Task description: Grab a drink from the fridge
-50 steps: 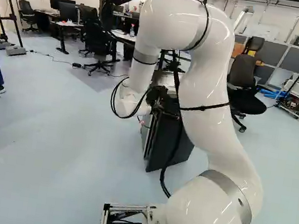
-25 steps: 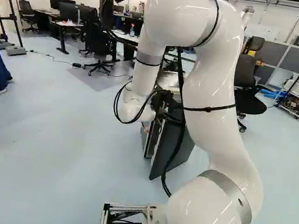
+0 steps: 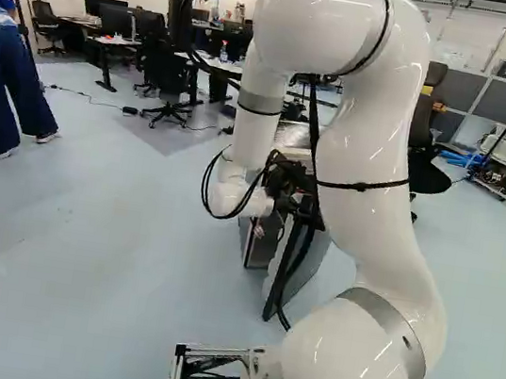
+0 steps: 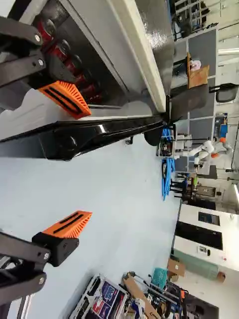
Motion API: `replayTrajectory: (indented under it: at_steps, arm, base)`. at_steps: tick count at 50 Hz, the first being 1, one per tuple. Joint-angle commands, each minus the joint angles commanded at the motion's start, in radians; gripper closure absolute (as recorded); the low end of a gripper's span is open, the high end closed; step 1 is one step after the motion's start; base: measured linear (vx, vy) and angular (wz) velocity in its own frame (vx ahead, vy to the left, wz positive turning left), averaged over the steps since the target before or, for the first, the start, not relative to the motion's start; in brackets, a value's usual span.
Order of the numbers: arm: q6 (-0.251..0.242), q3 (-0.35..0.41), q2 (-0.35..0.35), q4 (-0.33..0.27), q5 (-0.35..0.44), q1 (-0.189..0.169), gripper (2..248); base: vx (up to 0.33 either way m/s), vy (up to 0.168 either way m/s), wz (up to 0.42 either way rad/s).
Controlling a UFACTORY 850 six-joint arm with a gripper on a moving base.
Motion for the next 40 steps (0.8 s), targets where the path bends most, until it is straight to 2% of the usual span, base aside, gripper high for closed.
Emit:
replayTrajectory:
  at_steps: [26, 40]
  arm:
    - [0.0, 0.089, 0.028, 0.086, 0.047, -0.055, 3]
    - [0.0, 0.093, 0.029, 0.134, 0.073, -0.127, 3]
  base:
    - [0.0, 0.0, 0.0]
    - [0.0, 0.0, 0.0]
